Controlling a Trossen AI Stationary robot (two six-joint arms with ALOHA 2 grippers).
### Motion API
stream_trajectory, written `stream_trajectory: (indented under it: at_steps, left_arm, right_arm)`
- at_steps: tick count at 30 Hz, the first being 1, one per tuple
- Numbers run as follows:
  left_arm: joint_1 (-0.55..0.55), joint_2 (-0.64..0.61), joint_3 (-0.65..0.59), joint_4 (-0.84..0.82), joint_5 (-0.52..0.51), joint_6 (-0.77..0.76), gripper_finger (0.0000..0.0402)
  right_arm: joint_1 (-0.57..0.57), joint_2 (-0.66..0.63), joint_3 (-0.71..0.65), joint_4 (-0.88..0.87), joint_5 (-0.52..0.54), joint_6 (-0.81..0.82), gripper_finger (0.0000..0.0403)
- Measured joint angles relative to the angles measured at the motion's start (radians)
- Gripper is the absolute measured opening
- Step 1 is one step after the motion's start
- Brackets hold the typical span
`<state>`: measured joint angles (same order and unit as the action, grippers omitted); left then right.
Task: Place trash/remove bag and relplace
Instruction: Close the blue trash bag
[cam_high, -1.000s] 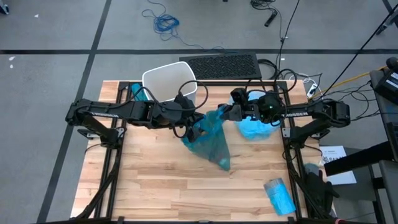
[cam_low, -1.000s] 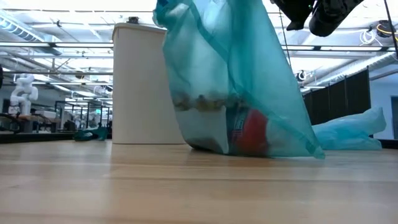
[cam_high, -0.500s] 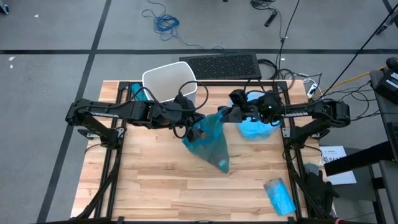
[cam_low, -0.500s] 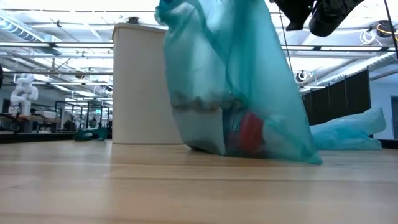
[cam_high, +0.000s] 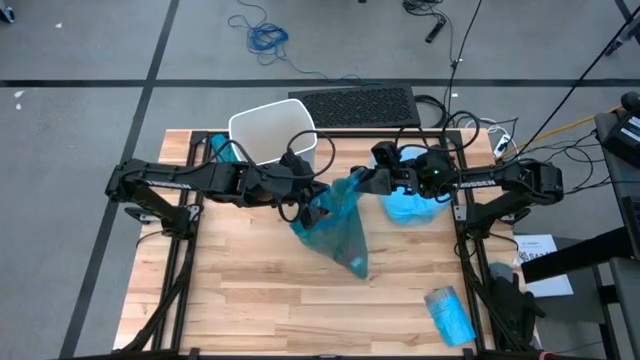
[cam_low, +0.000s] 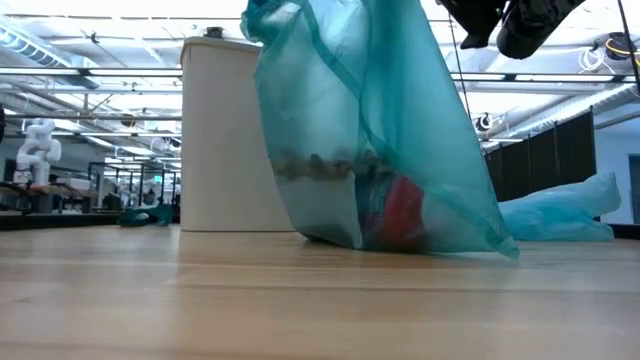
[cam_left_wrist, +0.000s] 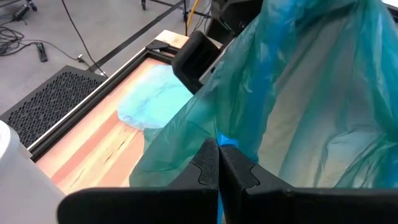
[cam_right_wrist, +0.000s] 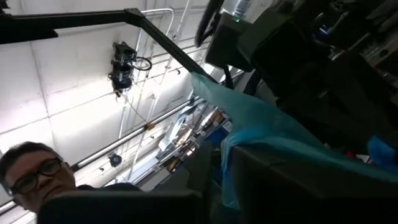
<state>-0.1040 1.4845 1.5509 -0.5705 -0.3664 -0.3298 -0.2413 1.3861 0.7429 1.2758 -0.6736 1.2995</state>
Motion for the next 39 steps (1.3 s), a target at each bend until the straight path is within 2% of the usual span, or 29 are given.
stream_trajectory:
  at_steps: [5, 9, 13, 18, 21, 25, 29, 32, 36, 39]
  left_arm:
    - [0.000, 0.000, 0.000, 0.000, 0.000, 0.000, 0.0000]
    - [0.000, 0.000, 0.000, 0.001, 0.000, -0.001, 0.0000]
    - [0.001, 0.000, 0.000, 0.003, 0.000, -0.001, 0.0000]
    - [0.001, 0.000, 0.000, 0.004, 0.000, -0.001, 0.0000]
    - [0.001, 0.000, 0.000, 0.004, 0.000, 0.000, 0.0000]
    - [0.001, 0.000, 0.000, 0.003, 0.000, 0.000, 0.0000]
    - [0.004, 0.001, 0.000, 0.003, 0.000, 0.007, 0.0000]
    - [0.006, 0.001, 0.000, 0.002, 0.000, 0.006, 0.0000]
    - [0.005, 0.001, 0.000, 0.003, 0.001, 0.006, 0.0000]
    - [0.005, 0.001, 0.000, 0.005, 0.003, 0.004, 0.0000]
  right_arm:
    - [0.000, 0.000, 0.000, 0.027, -0.011, 0.023, 0.0078]
    - [0.000, 0.000, 0.000, 0.037, -0.013, 0.024, 0.0088]
    - [0.000, 0.000, 0.000, 0.033, -0.013, 0.024, 0.0070]
    - [0.000, 0.000, 0.000, 0.032, -0.024, 0.015, 0.0008]
    - [0.000, 0.000, 0.000, 0.026, -0.009, 0.025, 0.0002]
    - [-0.010, -0.004, 0.000, 0.238, 0.012, 0.063, 0.0001]
    - [-0.032, -0.017, -0.002, 0.054, 0.002, 0.074, 0.0000]
    - [-0.024, -0.019, 0.000, 0.142, -0.030, 0.057, 0.0000]
    - [-0.026, -0.013, -0.007, -0.037, -0.030, 0.067, 0.0000]
    - [-0.010, -0.012, 0.000, 0.041, -0.034, 0.033, 0.0000]
